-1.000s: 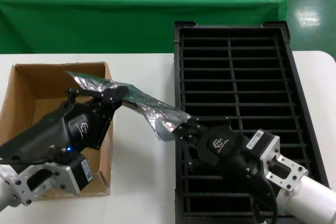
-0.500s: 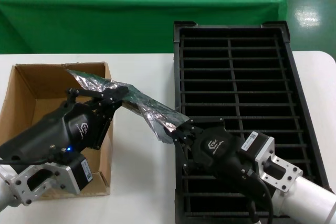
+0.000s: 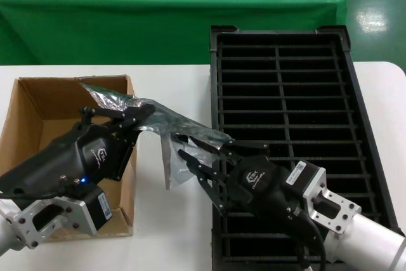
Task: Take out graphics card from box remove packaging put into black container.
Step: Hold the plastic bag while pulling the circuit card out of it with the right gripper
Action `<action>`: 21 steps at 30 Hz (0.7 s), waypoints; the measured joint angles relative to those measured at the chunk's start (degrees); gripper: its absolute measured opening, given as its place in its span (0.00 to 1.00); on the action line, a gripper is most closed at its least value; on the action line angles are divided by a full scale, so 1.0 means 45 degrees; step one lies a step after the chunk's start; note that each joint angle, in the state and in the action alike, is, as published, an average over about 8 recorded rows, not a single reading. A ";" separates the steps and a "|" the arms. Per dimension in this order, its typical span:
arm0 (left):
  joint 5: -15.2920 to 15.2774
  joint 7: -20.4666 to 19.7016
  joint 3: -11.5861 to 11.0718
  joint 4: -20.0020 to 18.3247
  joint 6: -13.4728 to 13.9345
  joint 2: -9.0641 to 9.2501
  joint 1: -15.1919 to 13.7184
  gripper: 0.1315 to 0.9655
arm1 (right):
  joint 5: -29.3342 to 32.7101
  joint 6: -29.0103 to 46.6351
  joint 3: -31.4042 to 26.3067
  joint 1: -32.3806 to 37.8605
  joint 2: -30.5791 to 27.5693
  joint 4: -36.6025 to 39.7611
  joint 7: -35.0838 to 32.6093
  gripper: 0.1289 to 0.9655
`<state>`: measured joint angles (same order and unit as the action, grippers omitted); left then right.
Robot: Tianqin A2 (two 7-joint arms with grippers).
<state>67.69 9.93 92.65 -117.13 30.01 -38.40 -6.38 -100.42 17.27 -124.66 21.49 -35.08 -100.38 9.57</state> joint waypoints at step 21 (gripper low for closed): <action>0.0000 0.0000 0.0000 0.0000 0.0001 0.0000 0.0000 0.01 | 0.1155 0.0806 0.1332 -0.0505 0.0752 -0.0148 0.0608 0.10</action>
<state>67.69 9.93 92.65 -117.13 30.02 -38.40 -6.38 -95.22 20.89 -118.67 19.21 -31.70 -101.04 12.31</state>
